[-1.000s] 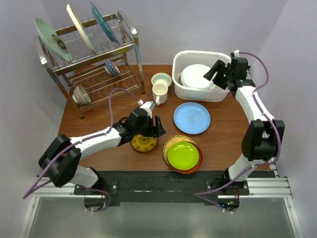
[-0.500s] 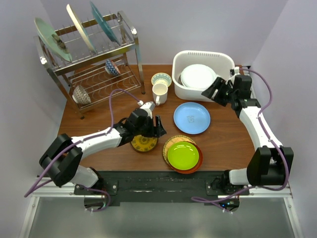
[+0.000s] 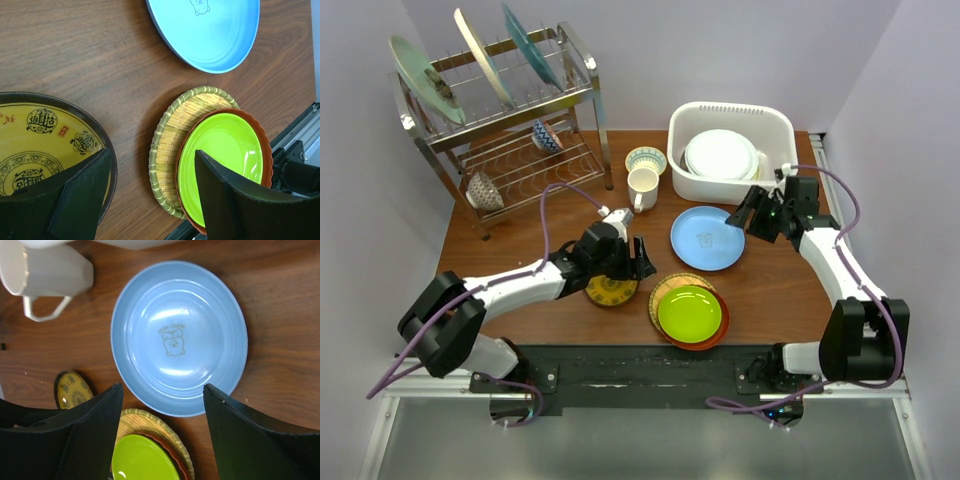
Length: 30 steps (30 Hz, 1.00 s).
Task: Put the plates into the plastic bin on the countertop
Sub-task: Pick up the plate at the center of the board.
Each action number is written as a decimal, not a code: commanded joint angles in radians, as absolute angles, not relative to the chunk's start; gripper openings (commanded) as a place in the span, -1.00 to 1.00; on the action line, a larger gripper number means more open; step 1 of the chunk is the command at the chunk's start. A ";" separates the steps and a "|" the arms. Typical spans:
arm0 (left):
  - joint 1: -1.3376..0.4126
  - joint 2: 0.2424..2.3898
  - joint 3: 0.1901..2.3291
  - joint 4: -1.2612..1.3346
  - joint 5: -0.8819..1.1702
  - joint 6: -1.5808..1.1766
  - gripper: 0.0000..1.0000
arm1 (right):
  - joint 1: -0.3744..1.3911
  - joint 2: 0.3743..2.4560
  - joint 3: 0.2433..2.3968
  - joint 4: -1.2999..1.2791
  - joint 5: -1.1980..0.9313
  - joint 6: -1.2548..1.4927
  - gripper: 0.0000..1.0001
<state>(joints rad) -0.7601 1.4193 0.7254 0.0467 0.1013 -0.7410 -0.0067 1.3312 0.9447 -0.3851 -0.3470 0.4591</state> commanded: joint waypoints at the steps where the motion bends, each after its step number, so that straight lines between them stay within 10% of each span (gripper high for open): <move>1: -0.764 1.371 0.712 0.083 0.095 -0.750 0.44 | -0.008 1.367 0.916 -0.362 -0.325 0.437 0.36; 30: -0.767 1.396 0.689 0.124 0.101 -0.769 0.44 | -0.054 1.543 0.756 -0.175 -0.348 0.465 -0.07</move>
